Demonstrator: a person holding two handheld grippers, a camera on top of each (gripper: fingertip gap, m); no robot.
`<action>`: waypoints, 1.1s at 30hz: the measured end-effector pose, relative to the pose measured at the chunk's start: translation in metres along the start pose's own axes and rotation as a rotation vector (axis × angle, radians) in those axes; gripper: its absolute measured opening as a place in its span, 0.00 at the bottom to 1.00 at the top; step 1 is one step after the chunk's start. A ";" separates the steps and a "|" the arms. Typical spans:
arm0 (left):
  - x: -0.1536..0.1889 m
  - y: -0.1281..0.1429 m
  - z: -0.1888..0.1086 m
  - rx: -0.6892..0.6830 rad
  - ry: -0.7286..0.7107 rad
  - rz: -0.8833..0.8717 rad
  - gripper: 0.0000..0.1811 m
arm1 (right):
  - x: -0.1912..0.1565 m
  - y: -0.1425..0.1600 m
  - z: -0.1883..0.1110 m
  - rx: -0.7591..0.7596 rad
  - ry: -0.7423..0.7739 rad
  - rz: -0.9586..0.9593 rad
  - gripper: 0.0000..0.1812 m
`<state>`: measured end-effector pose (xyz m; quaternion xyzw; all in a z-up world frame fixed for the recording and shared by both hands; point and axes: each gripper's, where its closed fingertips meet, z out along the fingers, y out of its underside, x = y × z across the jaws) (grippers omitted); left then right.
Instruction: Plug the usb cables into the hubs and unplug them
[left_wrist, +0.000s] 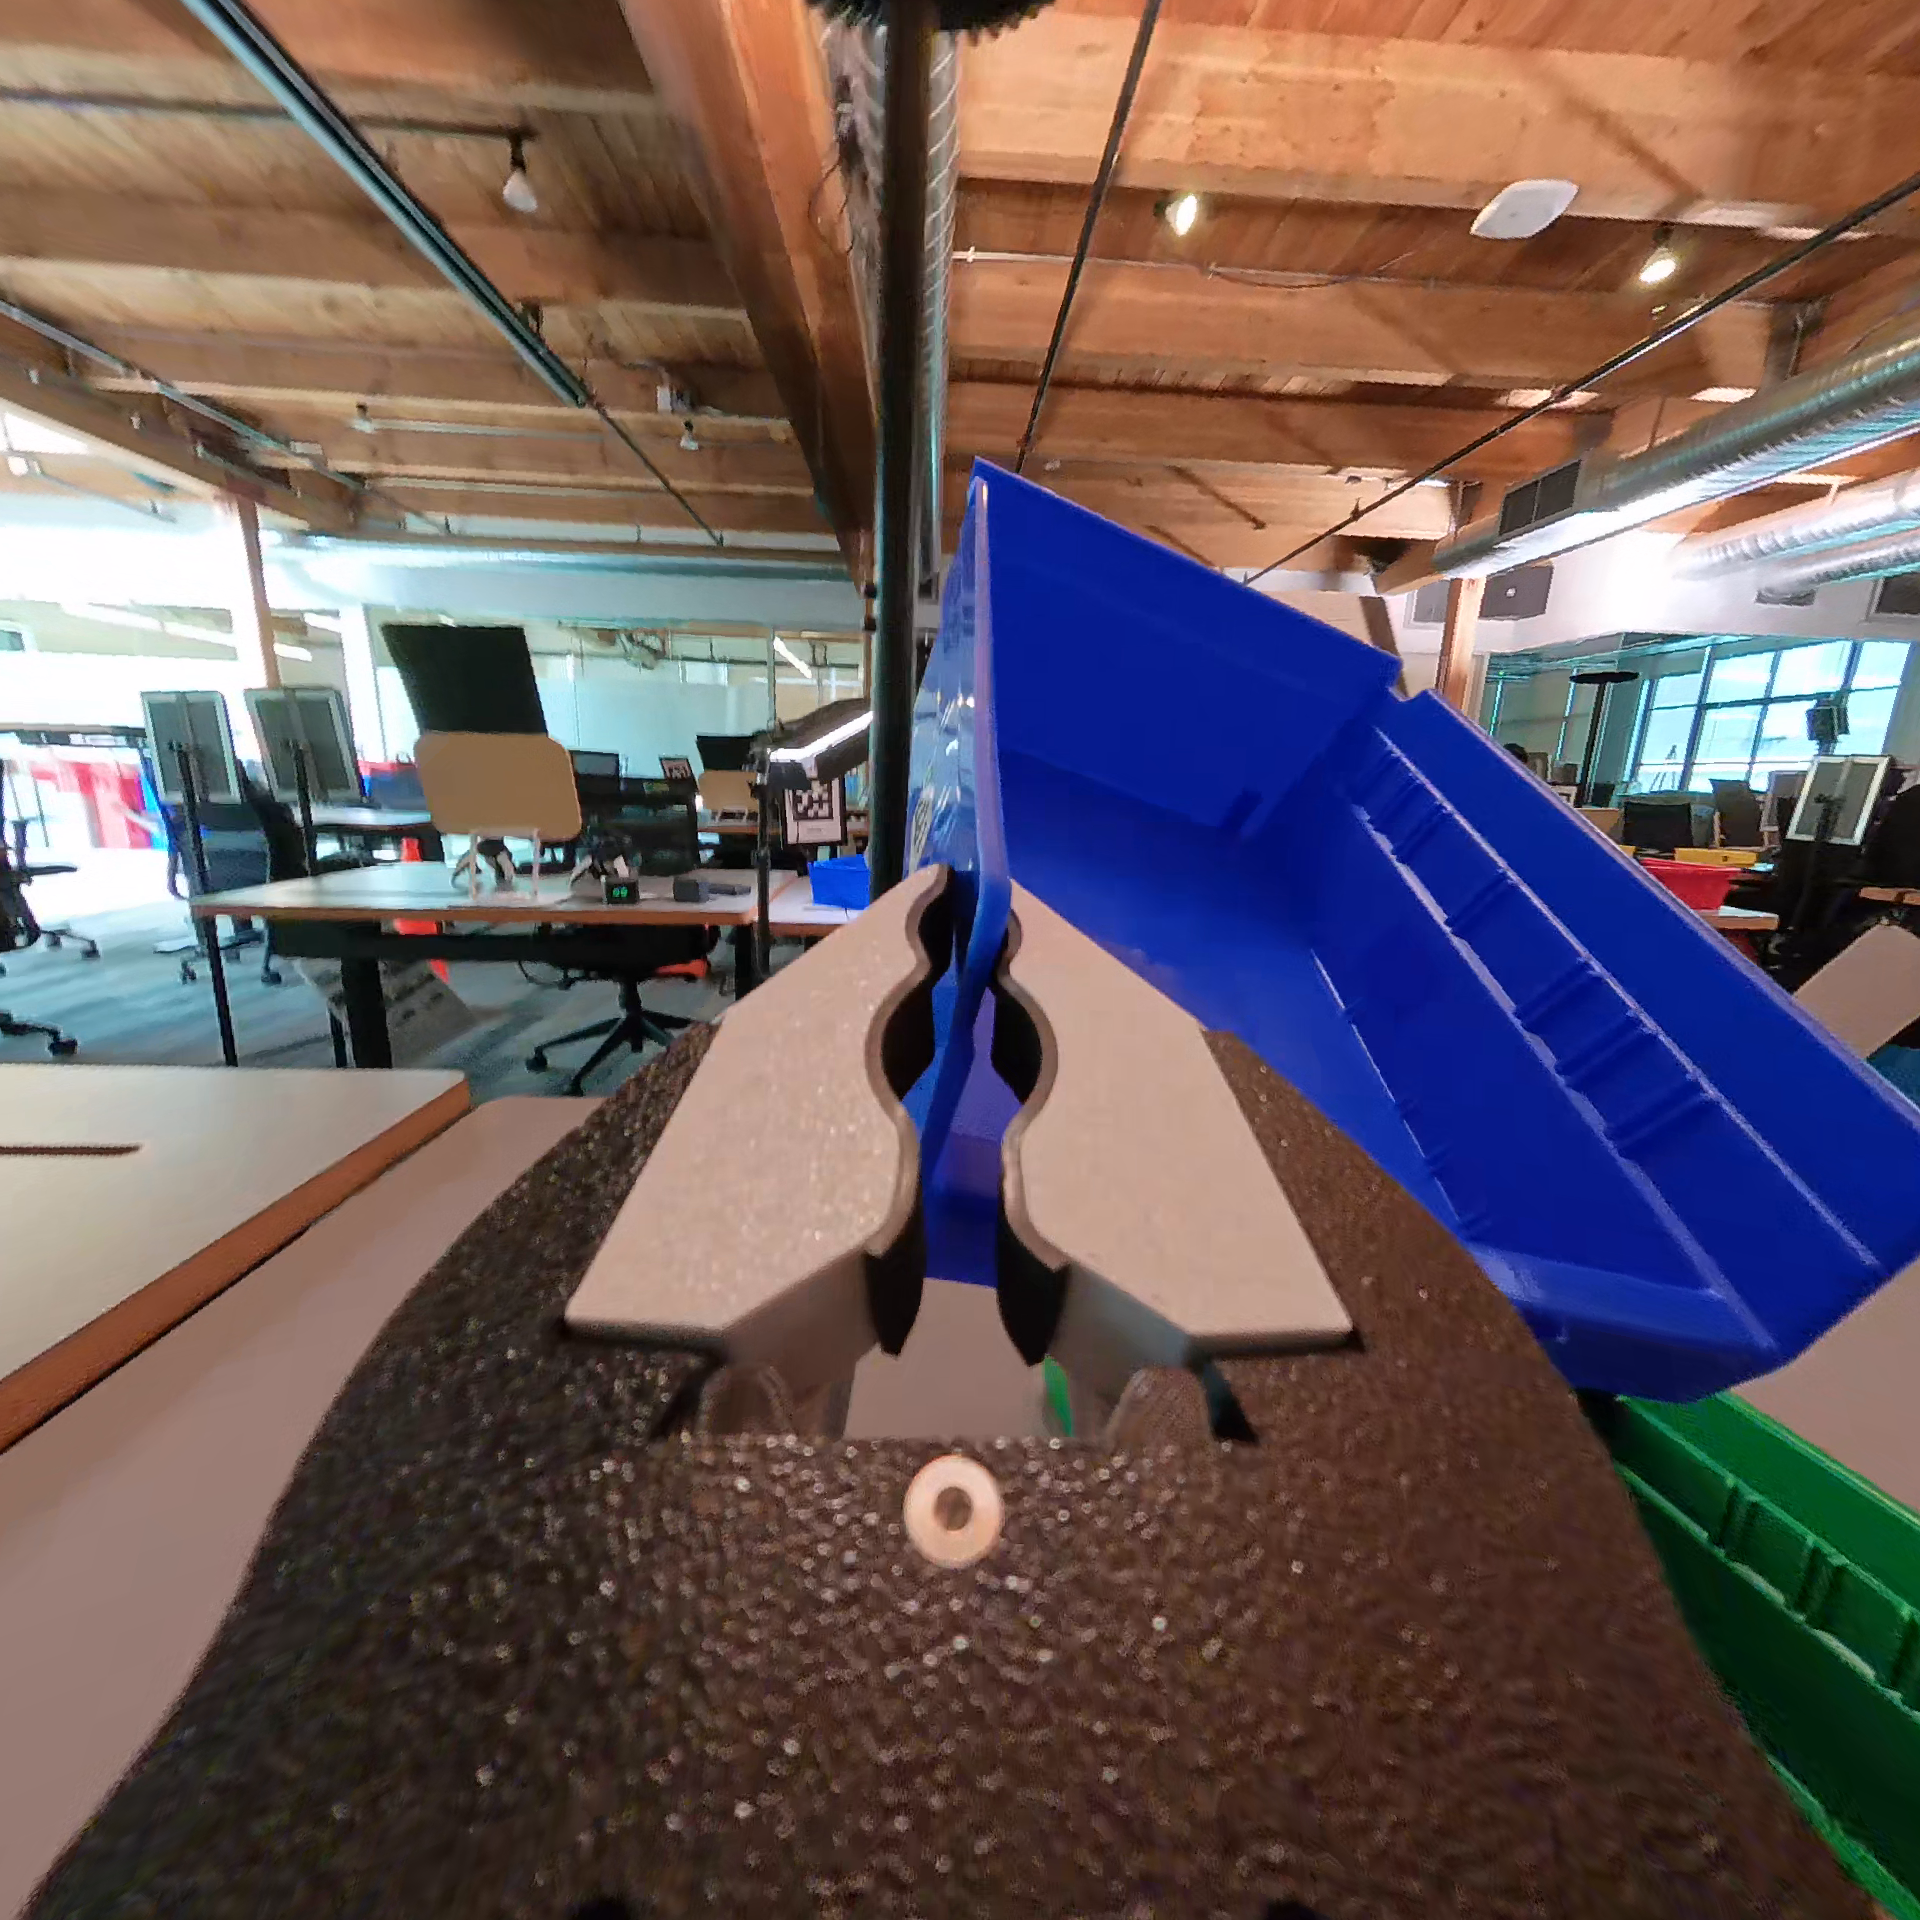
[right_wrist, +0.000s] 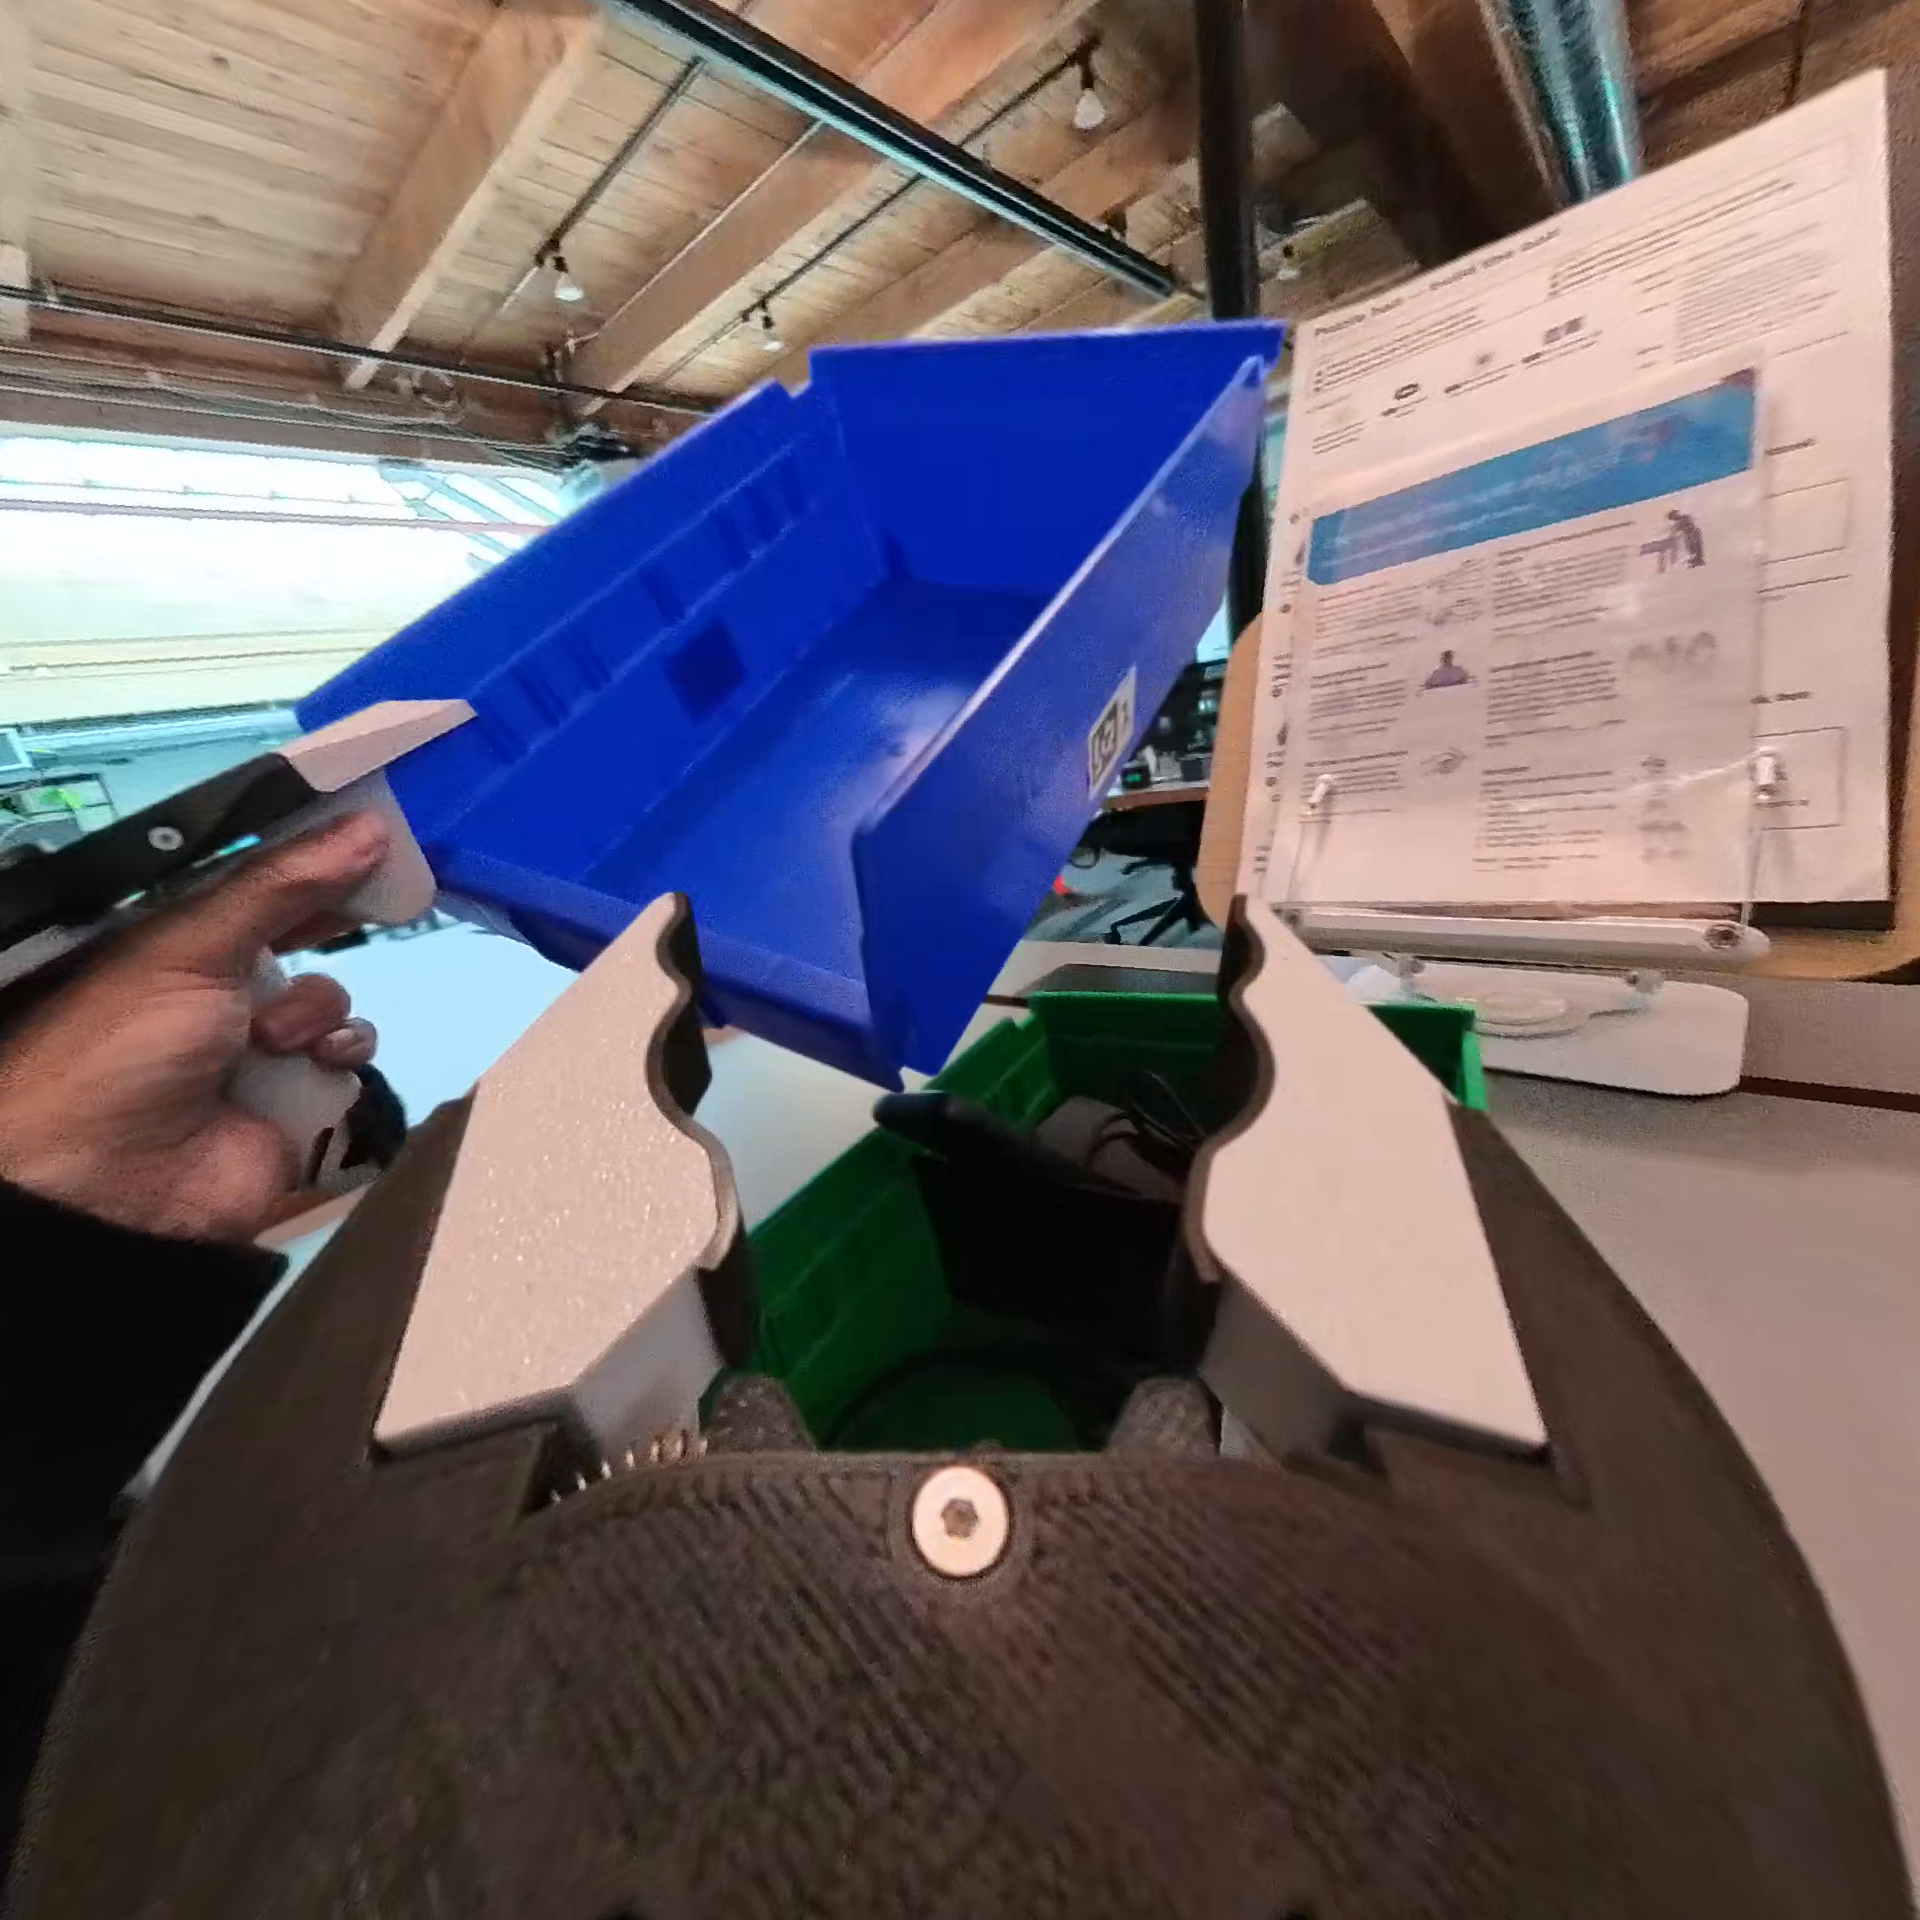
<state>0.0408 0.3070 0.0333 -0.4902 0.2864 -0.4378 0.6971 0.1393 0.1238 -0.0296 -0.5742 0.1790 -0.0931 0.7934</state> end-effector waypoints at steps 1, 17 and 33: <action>0.015 0.001 0.002 0.014 0.005 0.021 0.01 | 0.006 0.004 0.001 -0.011 0.015 0.003 0.55; 0.209 0.009 -0.018 0.220 0.286 0.228 0.09 | 0.162 -0.029 -0.037 0.140 0.263 0.248 0.02; 0.126 0.120 -0.033 -0.315 0.227 0.249 0.36 | 0.316 -0.055 -0.142 0.131 0.501 0.301 0.02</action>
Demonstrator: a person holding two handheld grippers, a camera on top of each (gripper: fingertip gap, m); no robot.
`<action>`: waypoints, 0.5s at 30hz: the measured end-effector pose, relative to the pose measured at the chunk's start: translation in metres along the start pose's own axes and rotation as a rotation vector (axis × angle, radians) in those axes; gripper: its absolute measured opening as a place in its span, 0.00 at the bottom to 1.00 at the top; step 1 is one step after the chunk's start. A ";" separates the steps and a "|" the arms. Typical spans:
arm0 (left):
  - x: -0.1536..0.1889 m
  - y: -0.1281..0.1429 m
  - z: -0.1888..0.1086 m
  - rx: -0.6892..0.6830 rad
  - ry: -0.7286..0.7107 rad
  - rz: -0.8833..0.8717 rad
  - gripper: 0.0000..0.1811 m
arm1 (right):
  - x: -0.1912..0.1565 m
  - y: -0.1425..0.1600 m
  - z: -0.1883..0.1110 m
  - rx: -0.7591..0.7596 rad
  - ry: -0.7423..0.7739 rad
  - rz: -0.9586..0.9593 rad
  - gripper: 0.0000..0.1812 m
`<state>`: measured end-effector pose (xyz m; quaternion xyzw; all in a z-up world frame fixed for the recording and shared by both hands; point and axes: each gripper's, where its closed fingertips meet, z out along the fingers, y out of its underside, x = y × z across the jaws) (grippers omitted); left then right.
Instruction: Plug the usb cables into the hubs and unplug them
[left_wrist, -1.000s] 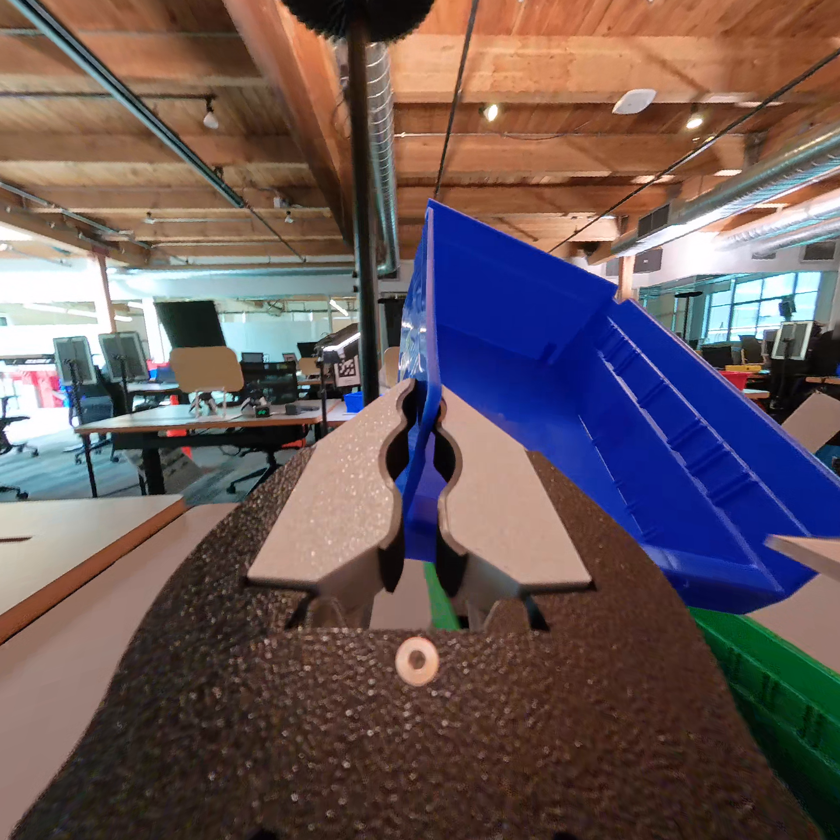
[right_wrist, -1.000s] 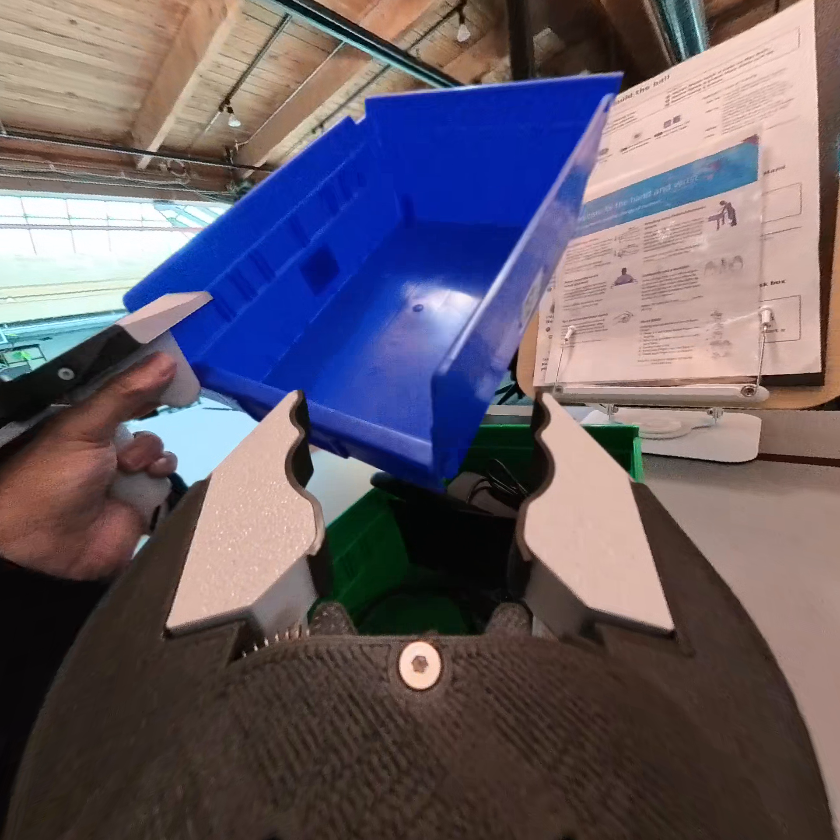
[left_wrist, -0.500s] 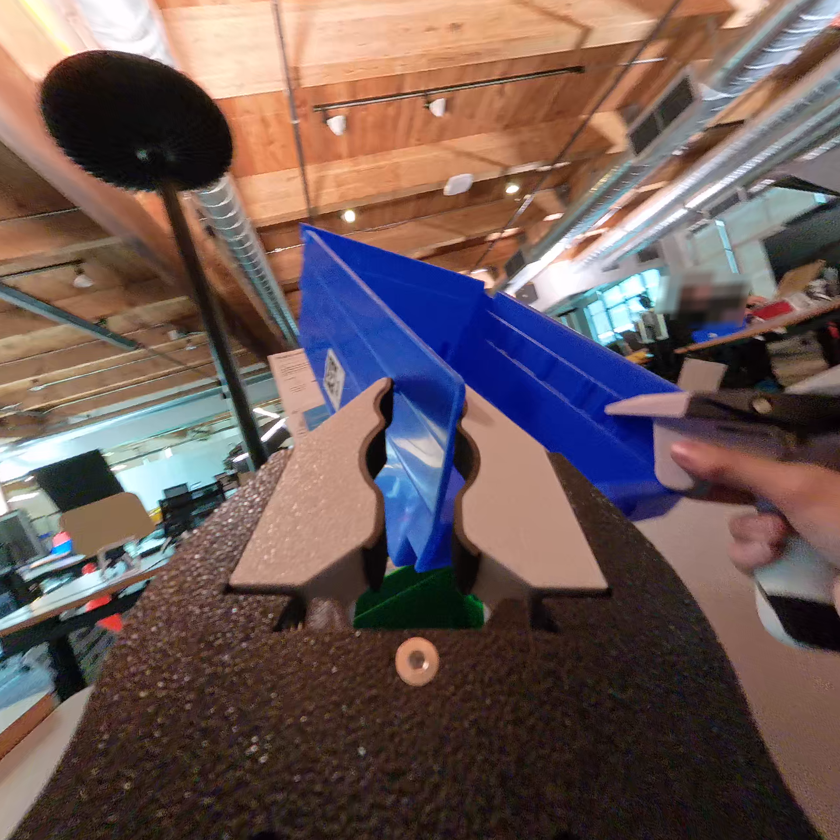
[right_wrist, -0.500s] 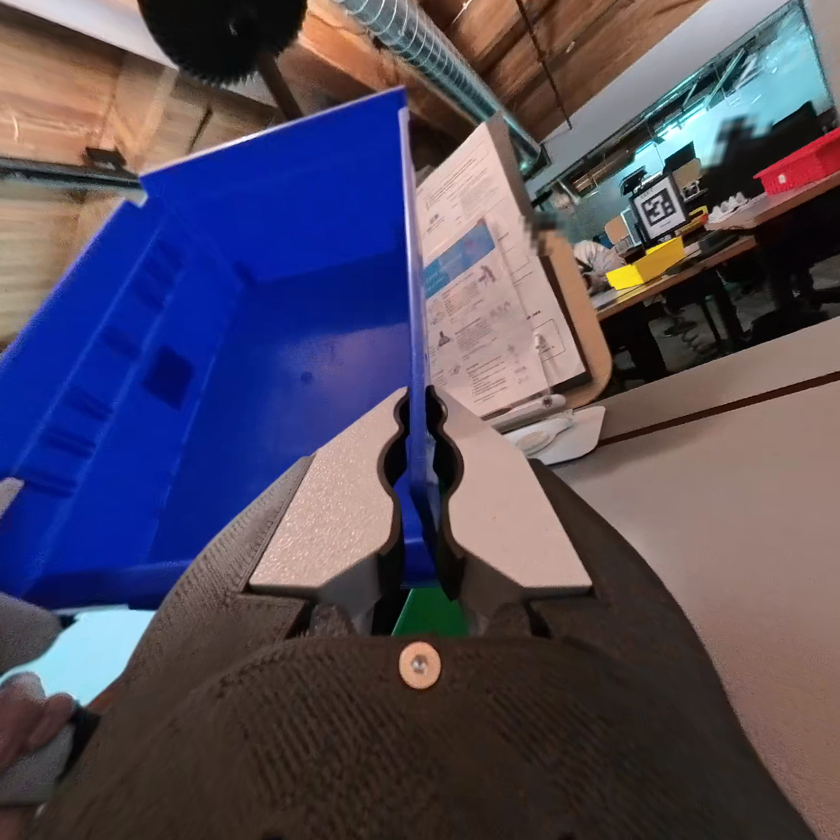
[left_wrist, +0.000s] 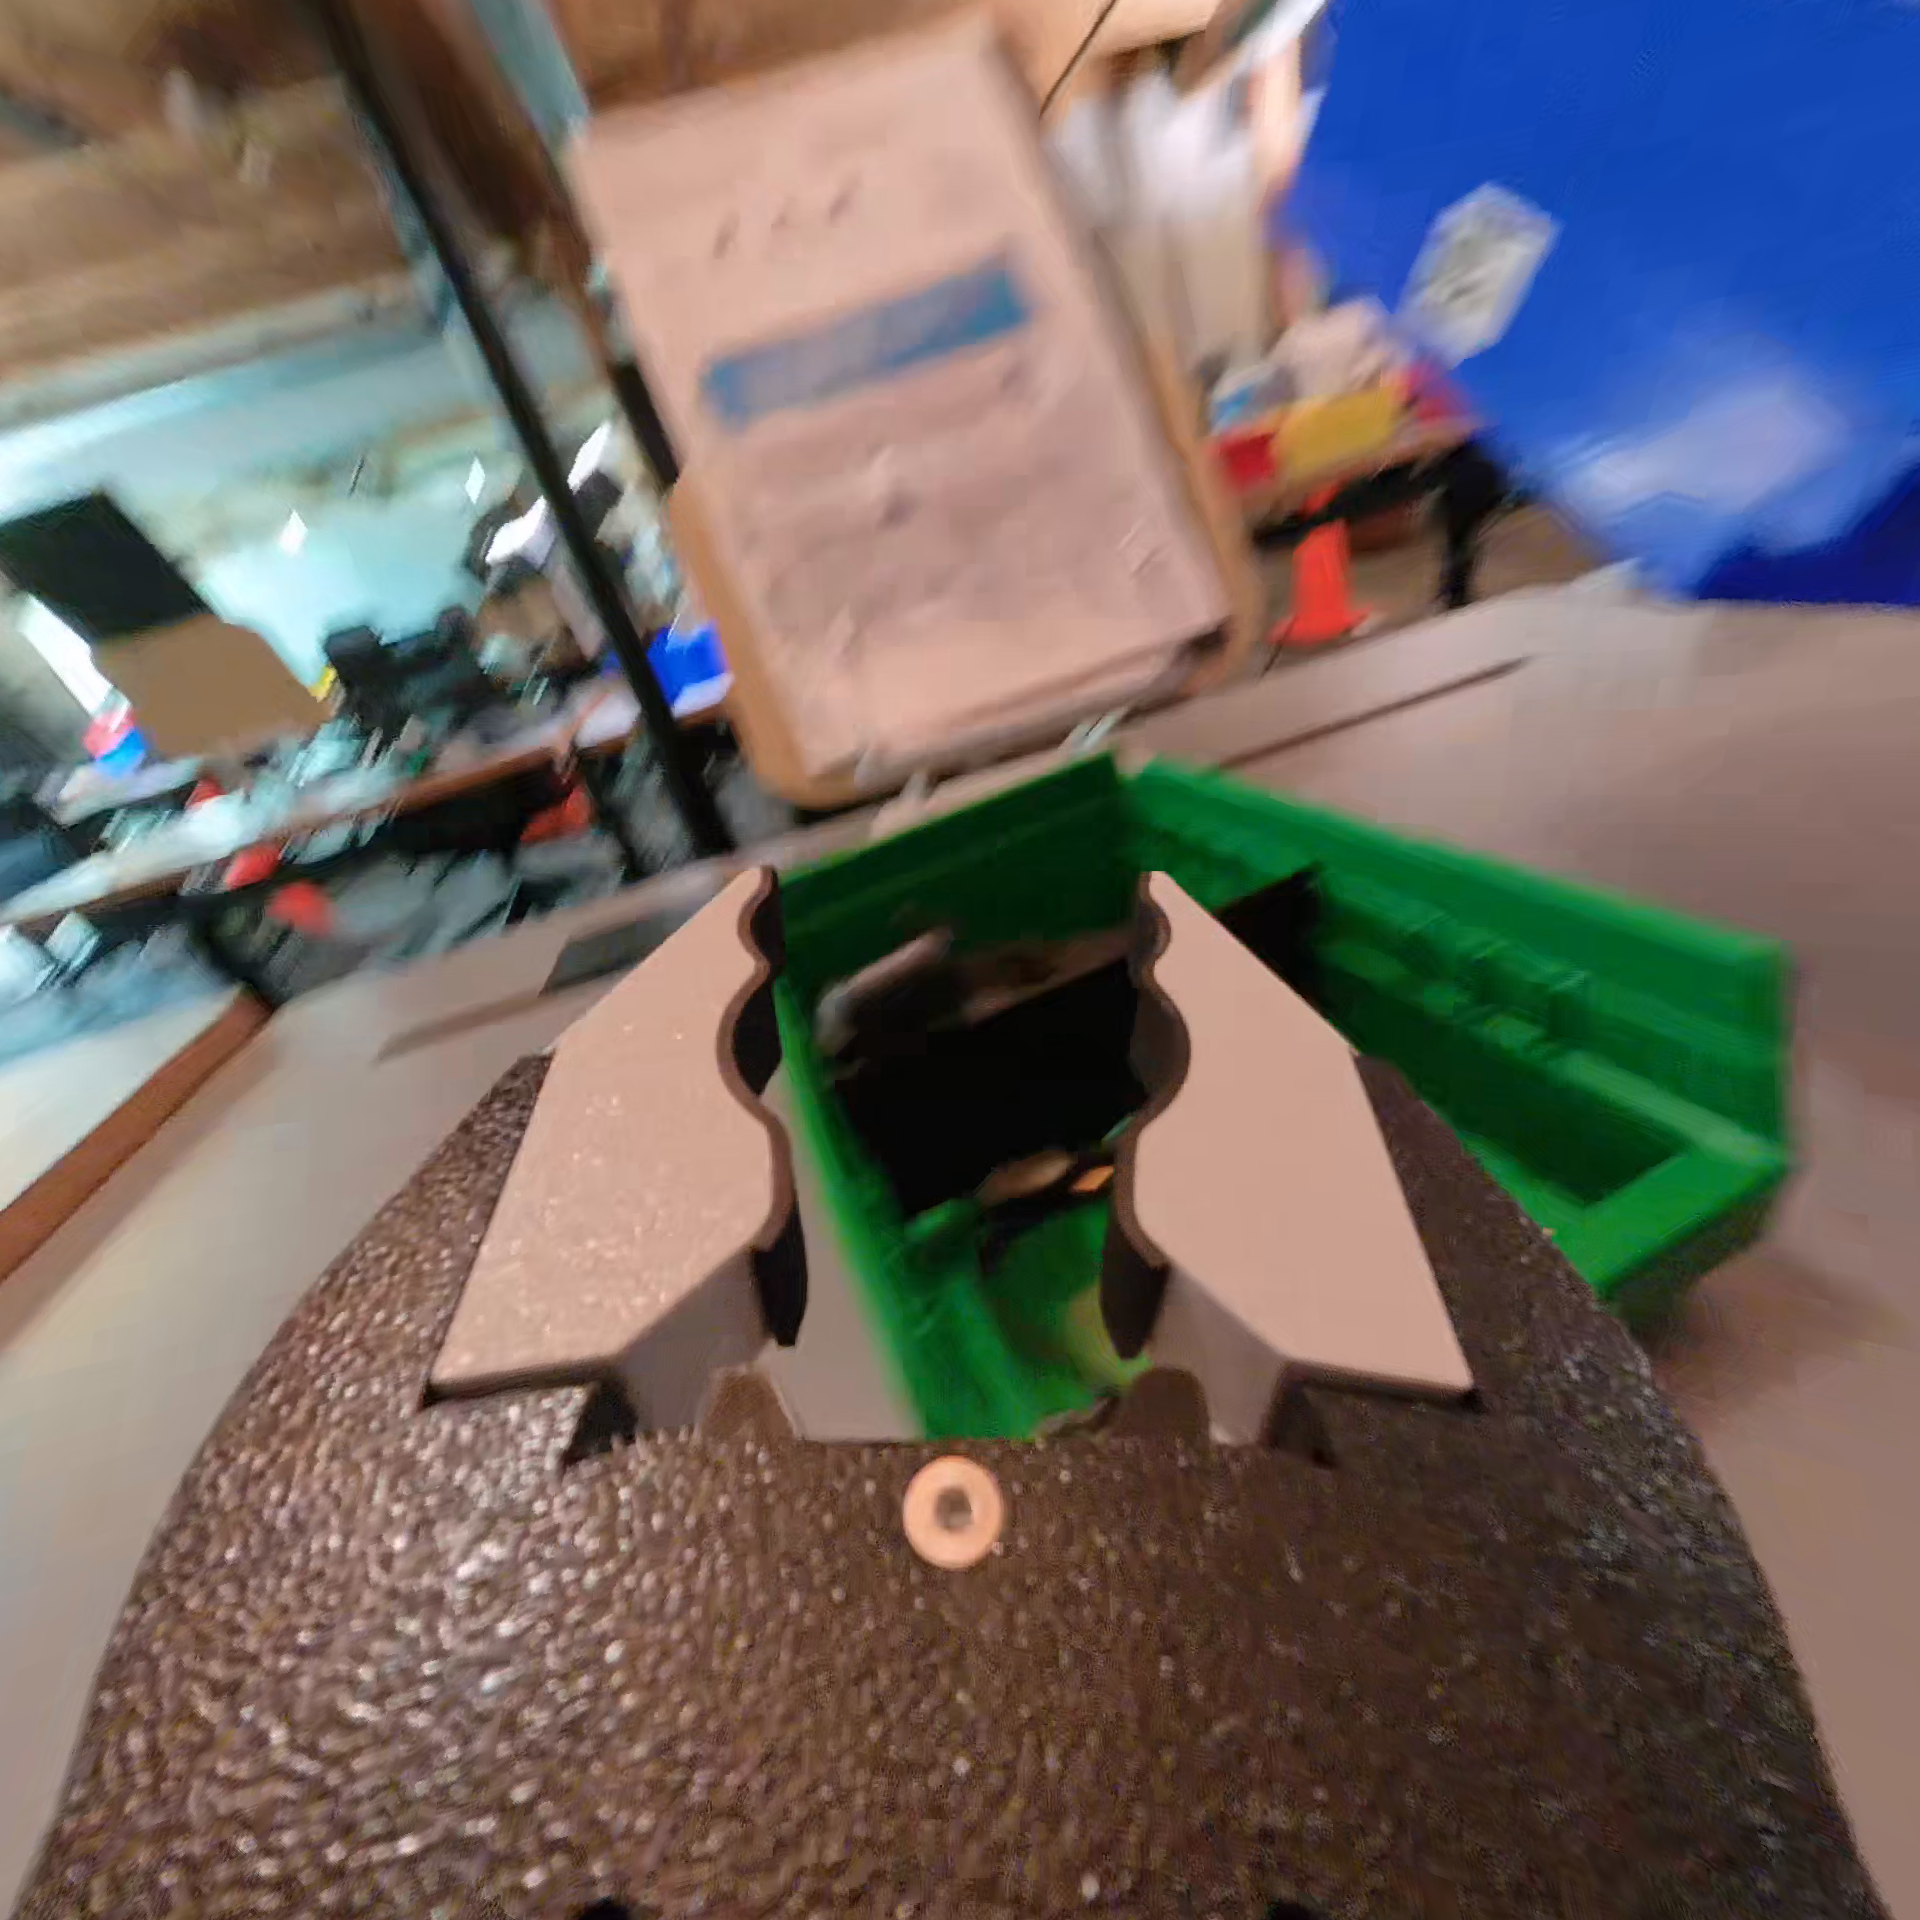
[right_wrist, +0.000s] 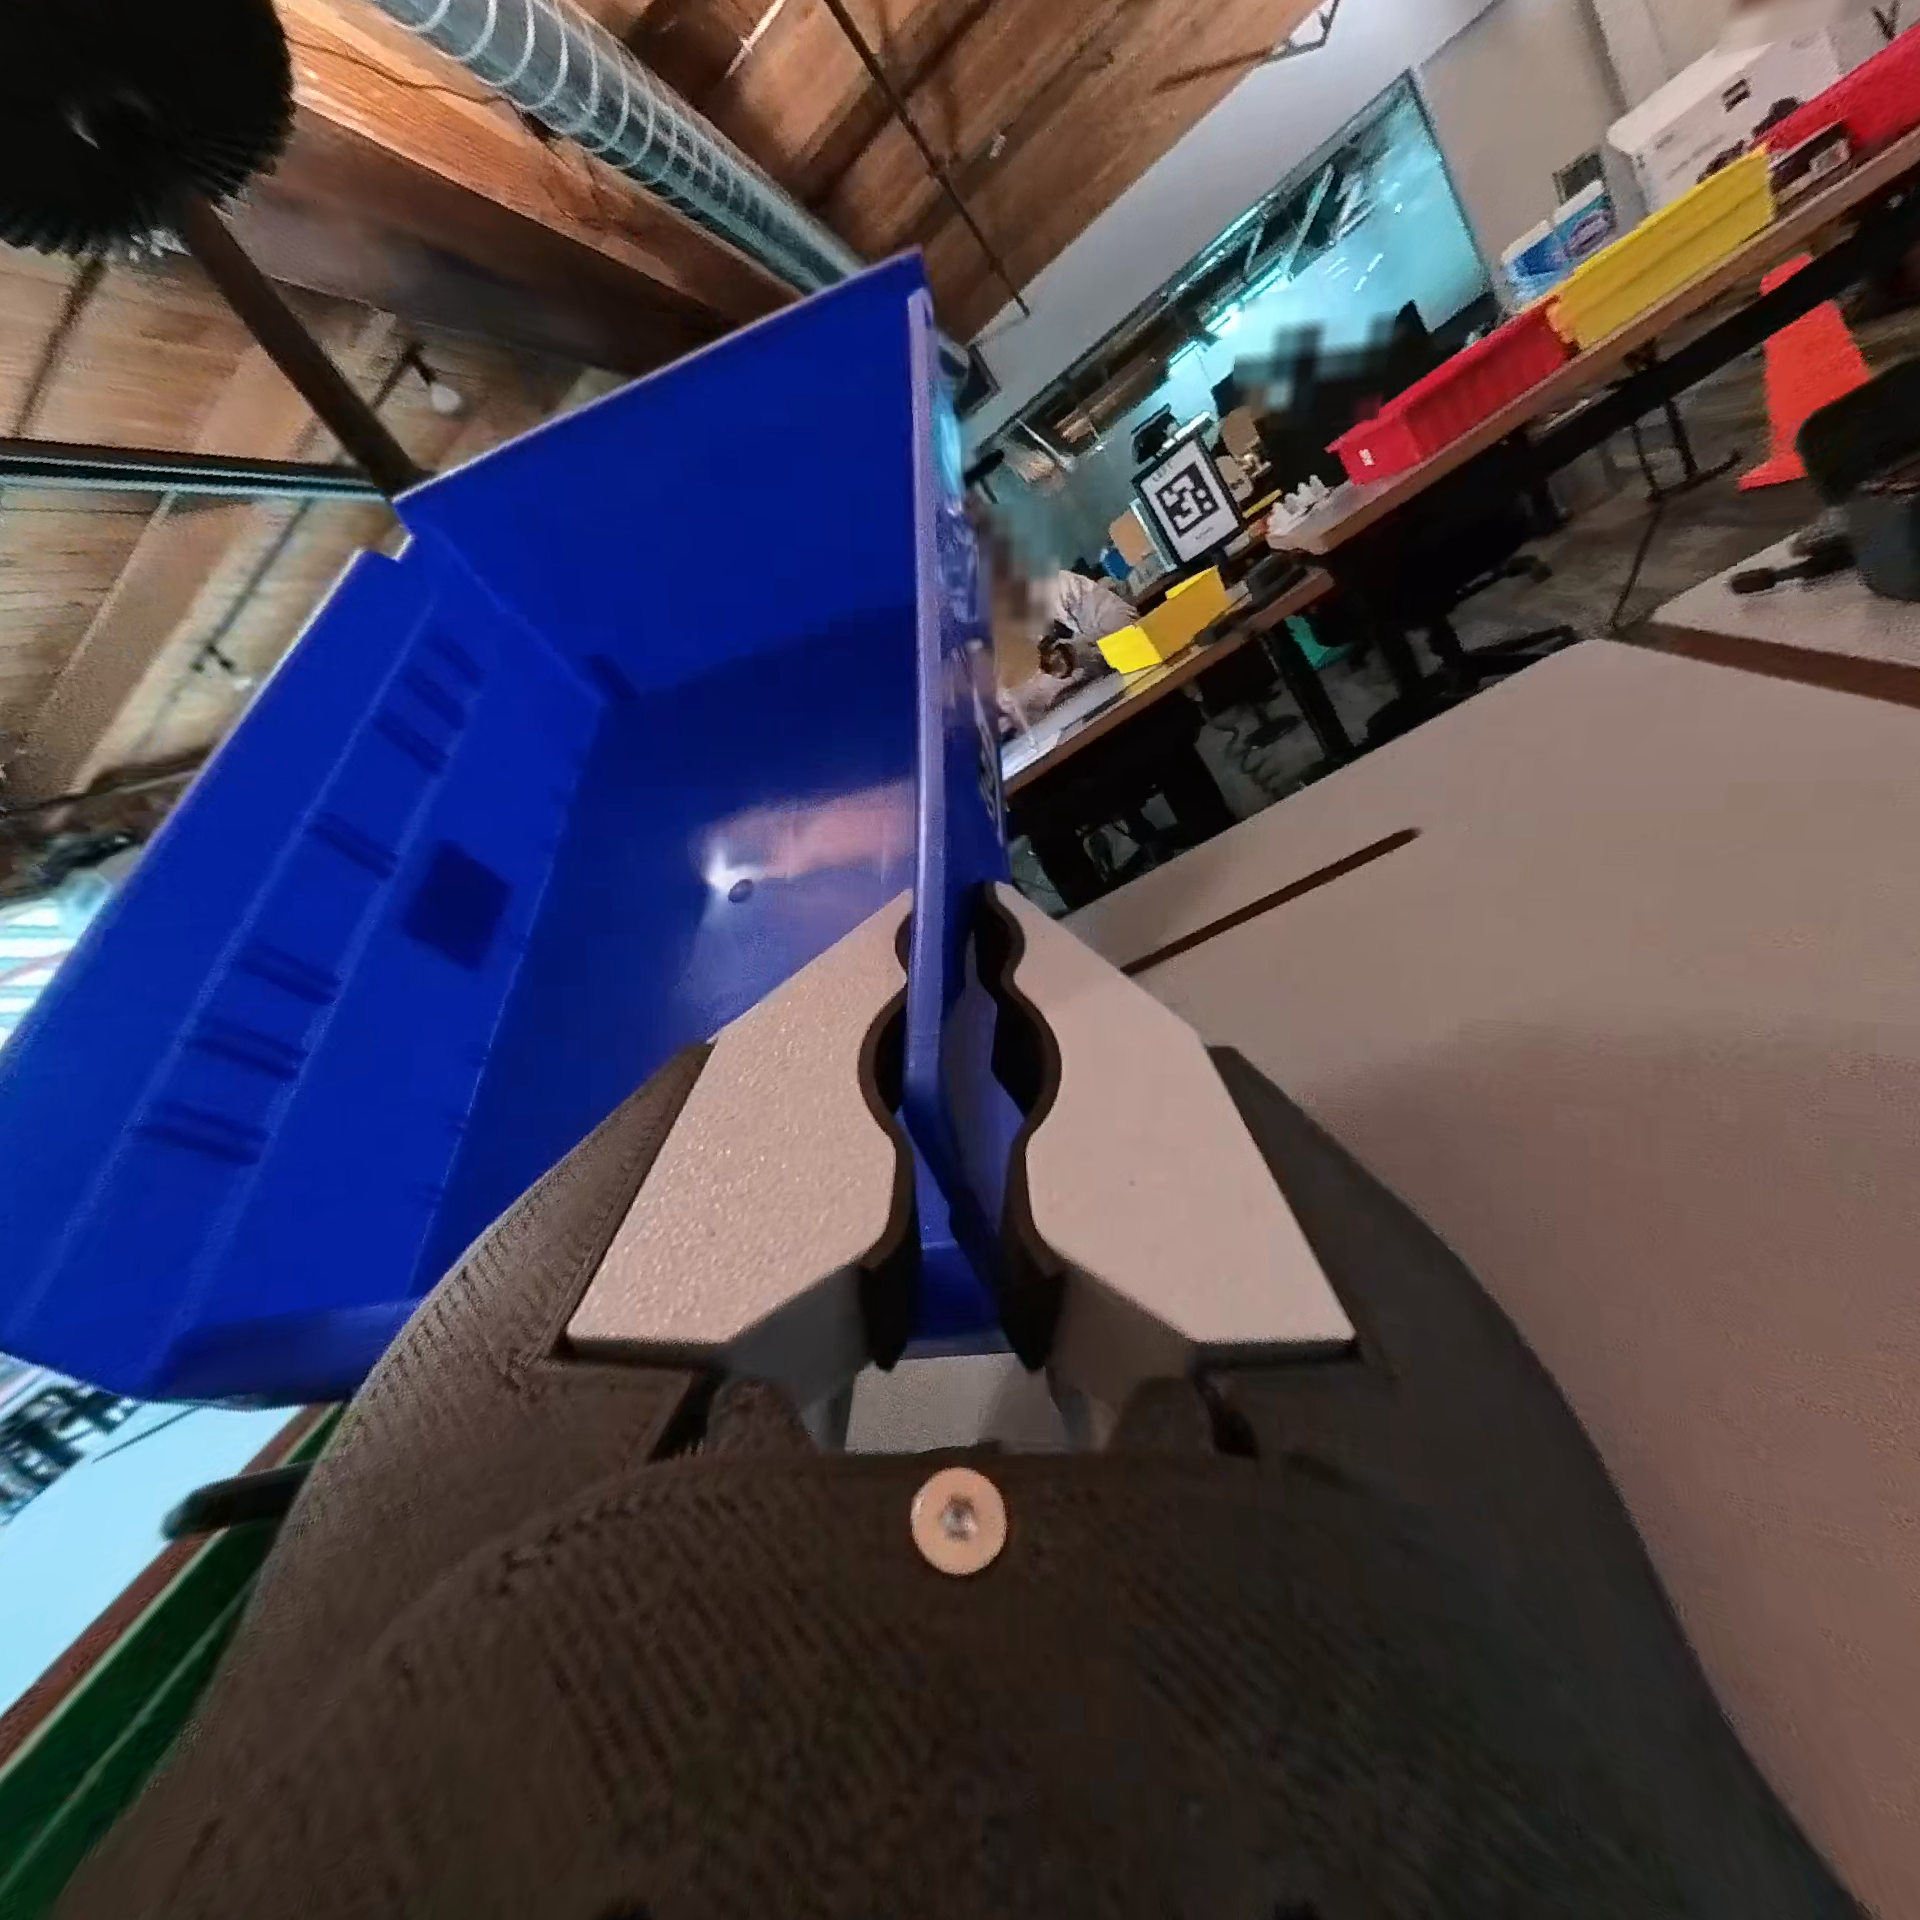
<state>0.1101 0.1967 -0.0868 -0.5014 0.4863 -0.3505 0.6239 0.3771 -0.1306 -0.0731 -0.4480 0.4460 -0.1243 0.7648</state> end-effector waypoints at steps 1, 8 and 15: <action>-0.020 0.020 0.000 -0.082 -0.045 -0.015 0.39 | 0.012 0.000 -0.001 -0.017 0.027 -0.021 0.02; -0.021 0.100 0.001 -0.371 0.082 -0.287 0.44 | 0.081 0.022 -0.009 -0.150 0.263 -0.179 0.02; -0.036 0.102 0.011 -0.349 -0.042 -0.125 0.10 | 0.103 0.042 -0.013 -0.263 0.329 -0.201 0.02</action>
